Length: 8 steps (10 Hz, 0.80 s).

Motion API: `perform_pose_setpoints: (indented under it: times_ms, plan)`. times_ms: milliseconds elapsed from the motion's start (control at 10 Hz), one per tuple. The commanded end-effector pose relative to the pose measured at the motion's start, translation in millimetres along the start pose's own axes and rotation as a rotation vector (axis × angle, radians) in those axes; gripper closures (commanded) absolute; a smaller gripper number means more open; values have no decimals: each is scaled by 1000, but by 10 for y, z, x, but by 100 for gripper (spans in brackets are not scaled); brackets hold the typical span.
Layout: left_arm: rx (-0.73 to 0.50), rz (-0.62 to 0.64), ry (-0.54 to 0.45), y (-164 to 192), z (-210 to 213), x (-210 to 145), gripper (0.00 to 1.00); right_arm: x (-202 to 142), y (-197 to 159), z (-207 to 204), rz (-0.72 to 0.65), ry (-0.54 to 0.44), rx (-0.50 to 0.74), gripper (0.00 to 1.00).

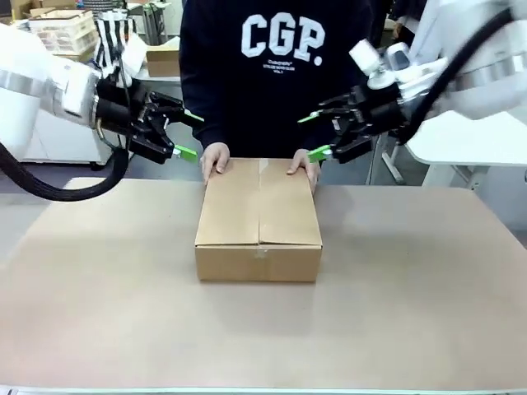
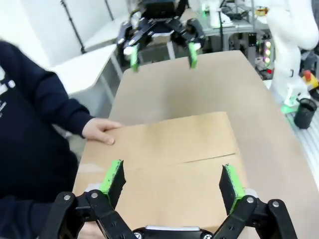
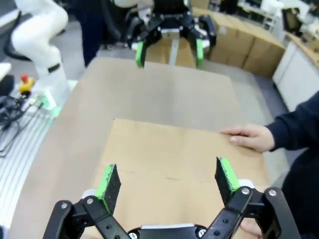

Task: Pack the gift set into the box.
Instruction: Press and hold the closed box until the human finishes sealing it.

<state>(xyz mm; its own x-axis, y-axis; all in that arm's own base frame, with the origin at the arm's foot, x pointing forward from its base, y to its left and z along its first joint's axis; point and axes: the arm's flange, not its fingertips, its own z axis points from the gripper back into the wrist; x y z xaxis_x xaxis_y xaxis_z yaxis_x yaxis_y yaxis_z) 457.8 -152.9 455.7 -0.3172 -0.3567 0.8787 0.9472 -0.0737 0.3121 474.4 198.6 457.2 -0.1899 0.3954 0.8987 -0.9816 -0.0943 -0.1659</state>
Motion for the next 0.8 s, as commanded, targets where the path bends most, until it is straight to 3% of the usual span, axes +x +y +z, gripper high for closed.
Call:
perform_pose_setpoints:
  times_ms: [0, 100, 400, 700]
  plan:
    - [-2, -10, -127, 144, -109, -419, 0, -362, -180, -287, -25, -83, -10, 0]
    - [-12, 6, -107, 132, -243, -585, 0, -531, -168, -460, -72, -93, 11, 0]
    - [-85, 146, -171, 68, -651, -893, 0, -833, 37, -791, -116, -97, 83, 0]
    - [-118, 248, -157, -69, -834, -1165, 0, -1233, 178, -941, -166, -77, 66, 0]
